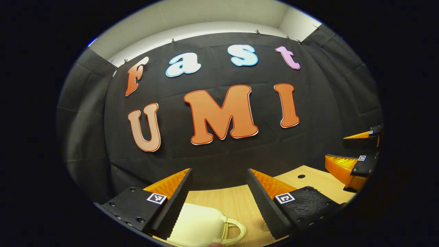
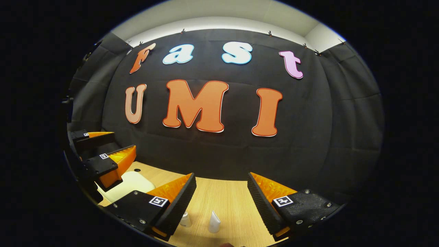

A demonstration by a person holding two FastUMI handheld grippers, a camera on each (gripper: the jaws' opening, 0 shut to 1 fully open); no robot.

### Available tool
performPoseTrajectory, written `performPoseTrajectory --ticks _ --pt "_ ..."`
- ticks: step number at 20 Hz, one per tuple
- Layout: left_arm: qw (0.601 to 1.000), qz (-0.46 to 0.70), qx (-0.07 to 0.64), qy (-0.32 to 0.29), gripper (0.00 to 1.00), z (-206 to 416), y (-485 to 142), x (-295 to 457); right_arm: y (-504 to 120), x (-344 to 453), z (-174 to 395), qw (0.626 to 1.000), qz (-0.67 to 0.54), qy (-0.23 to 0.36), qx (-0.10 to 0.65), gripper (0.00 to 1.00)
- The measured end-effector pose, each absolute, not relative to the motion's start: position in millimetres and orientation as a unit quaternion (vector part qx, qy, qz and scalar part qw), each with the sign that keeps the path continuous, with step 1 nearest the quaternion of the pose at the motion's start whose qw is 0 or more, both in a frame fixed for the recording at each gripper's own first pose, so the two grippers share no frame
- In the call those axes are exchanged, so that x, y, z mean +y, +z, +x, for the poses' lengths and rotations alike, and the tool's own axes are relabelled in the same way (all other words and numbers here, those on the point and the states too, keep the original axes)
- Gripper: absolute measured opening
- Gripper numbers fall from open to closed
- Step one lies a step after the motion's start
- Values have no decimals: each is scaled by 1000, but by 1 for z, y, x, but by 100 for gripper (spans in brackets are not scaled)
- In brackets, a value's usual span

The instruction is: First open the suitcase, pack the skin care products into it, and then close the suitcase.

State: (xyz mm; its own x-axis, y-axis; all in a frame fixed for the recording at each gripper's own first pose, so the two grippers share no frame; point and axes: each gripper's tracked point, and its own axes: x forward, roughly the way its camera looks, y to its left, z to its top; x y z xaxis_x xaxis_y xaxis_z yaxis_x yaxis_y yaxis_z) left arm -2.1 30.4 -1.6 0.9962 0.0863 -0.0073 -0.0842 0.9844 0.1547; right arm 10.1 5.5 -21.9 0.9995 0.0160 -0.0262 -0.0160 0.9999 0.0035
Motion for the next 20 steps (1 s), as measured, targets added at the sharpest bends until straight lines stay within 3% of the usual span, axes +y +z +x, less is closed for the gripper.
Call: performPoseTrajectory --ticks 8,20 --pt "985 166 49 24 99 -11 -23 48 -14 -23 16 1000 -4 -26 1 96" --pt "945 295 126 -56 98 -14 -128 29 -12 -56 13 997 -19 -71 6 96"
